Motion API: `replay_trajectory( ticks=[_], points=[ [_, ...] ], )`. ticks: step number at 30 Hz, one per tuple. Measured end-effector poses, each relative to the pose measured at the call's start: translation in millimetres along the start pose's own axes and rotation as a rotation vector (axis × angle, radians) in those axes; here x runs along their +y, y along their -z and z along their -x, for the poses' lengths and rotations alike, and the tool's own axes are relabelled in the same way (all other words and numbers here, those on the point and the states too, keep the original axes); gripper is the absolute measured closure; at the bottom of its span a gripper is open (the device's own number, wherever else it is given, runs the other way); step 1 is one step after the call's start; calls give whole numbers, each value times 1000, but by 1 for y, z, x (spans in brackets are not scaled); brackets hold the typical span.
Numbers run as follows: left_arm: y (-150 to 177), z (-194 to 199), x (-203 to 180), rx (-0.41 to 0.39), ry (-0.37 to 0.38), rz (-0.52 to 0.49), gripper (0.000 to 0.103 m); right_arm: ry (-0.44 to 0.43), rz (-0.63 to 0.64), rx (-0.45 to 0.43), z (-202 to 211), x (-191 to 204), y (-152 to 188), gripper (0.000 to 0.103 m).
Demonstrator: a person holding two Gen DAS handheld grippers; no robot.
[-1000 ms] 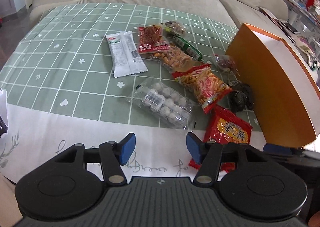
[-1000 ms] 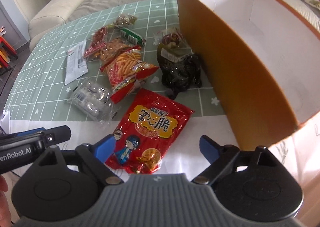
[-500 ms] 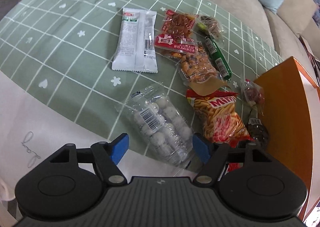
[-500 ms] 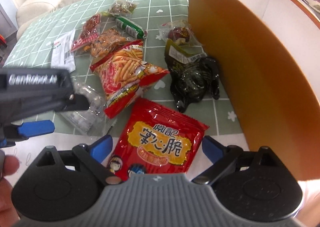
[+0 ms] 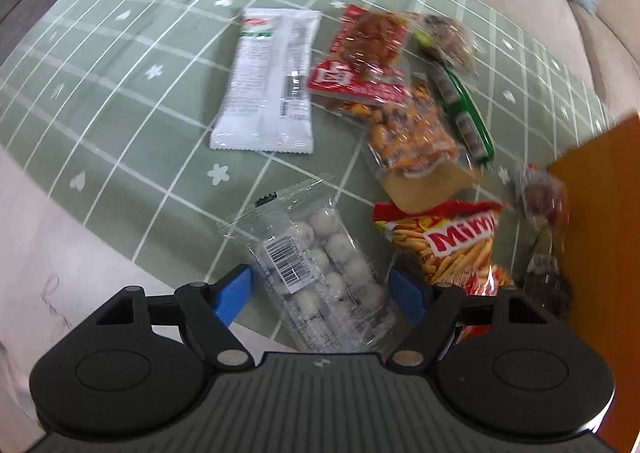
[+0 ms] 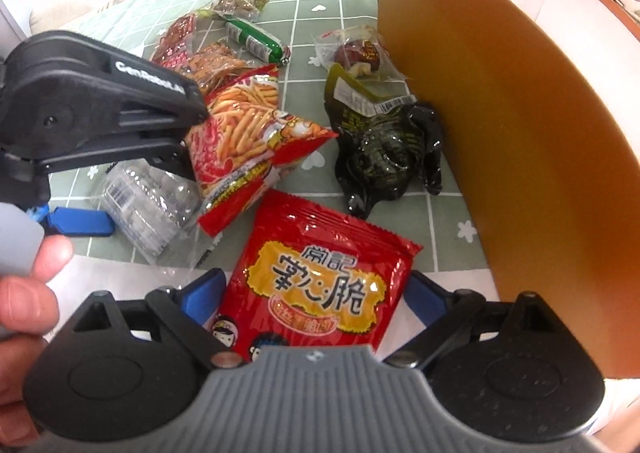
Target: Organize snacks
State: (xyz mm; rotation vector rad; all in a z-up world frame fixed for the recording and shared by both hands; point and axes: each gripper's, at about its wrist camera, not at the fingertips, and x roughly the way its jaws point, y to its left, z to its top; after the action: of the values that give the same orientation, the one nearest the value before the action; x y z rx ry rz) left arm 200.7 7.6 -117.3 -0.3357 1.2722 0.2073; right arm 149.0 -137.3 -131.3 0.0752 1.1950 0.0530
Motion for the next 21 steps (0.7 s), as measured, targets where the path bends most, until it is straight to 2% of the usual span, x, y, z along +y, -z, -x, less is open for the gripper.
replay_trajectory(
  ticks=[7,11,15,19,21],
  points=[
    [3,5,19,54,6,-153,14,-4,36,9,6,-5,5,11],
    [10,12,27,89,-5,-372,14,-17,63,23,9,-8,10,10],
    [20,19,36,124,-36,-545,14,-22,93,33,10,-9,13,10],
    [26,24,42,77,-3,-533,15,-31,117,24,13,-7,16,10],
    [35,25,41,30,21,-564,14,-54,138,3,14,-5,16,10]
  ],
)
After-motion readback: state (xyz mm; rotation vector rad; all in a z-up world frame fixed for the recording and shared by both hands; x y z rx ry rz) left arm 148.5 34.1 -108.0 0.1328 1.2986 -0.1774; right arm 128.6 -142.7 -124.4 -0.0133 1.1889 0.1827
